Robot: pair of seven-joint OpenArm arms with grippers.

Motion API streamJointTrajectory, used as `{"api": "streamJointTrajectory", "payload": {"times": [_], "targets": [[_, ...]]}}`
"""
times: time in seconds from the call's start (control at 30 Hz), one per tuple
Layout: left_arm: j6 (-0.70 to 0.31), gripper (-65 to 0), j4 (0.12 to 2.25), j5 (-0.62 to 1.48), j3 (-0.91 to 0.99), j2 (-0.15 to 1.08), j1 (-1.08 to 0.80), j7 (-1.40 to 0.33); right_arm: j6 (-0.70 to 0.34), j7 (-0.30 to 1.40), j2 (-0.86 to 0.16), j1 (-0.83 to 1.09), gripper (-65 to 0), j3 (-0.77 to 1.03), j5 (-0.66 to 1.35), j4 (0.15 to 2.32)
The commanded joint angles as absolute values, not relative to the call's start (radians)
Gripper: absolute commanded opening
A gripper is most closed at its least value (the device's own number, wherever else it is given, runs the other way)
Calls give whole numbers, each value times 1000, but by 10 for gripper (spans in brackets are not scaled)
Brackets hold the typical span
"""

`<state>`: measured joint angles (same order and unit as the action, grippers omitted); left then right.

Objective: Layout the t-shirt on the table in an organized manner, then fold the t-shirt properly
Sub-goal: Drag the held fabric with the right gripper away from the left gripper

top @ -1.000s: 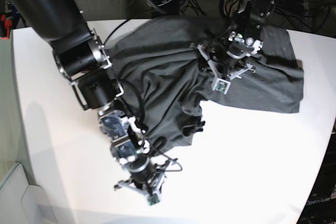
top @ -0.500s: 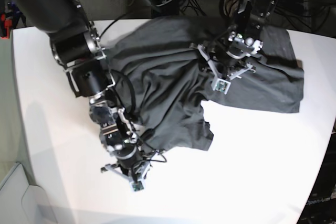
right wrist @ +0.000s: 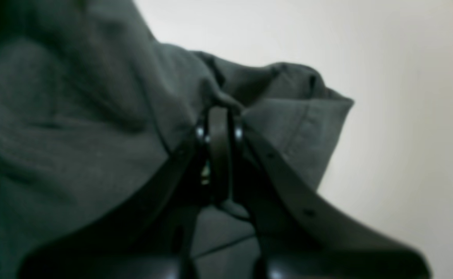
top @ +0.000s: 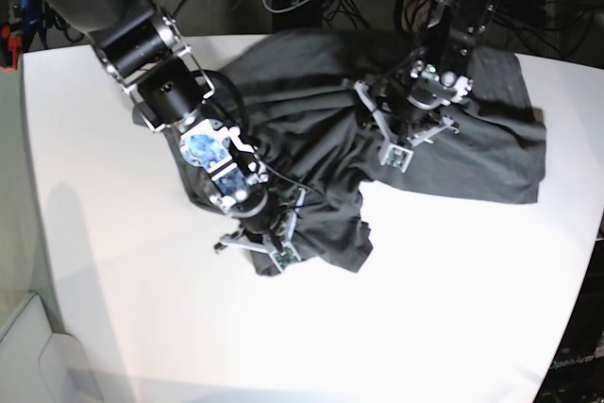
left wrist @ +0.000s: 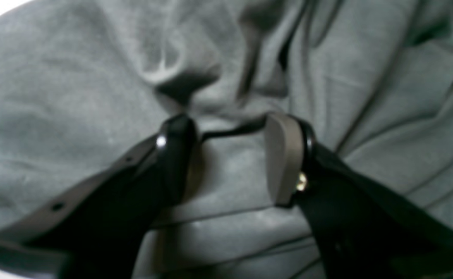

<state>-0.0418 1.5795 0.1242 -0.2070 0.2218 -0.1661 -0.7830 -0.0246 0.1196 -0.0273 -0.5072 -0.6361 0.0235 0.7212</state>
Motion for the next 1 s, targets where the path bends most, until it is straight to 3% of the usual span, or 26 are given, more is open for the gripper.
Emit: {"api": "streamJointTrajectory", "payload": {"times": [0.0, 0.2, 0.5, 0.97], "targets": [[-38, -343, 1543, 113, -213, 234, -197, -932, -19, 162, -22, -526, -650, -636, 21, 733], [-39, -343, 1541, 113, -213, 236, -196, -931, -21, 237, -44, -495, -650, -634, 21, 751], [-39, -343, 1541, 113, -213, 236, -196, -931, -21, 364, -81, -504, -648, -628, 21, 1018], [-39, -343, 1541, 116, -213, 234, -196, -931, -21, 383, -76, -608, -402, -561, 21, 970]]}}
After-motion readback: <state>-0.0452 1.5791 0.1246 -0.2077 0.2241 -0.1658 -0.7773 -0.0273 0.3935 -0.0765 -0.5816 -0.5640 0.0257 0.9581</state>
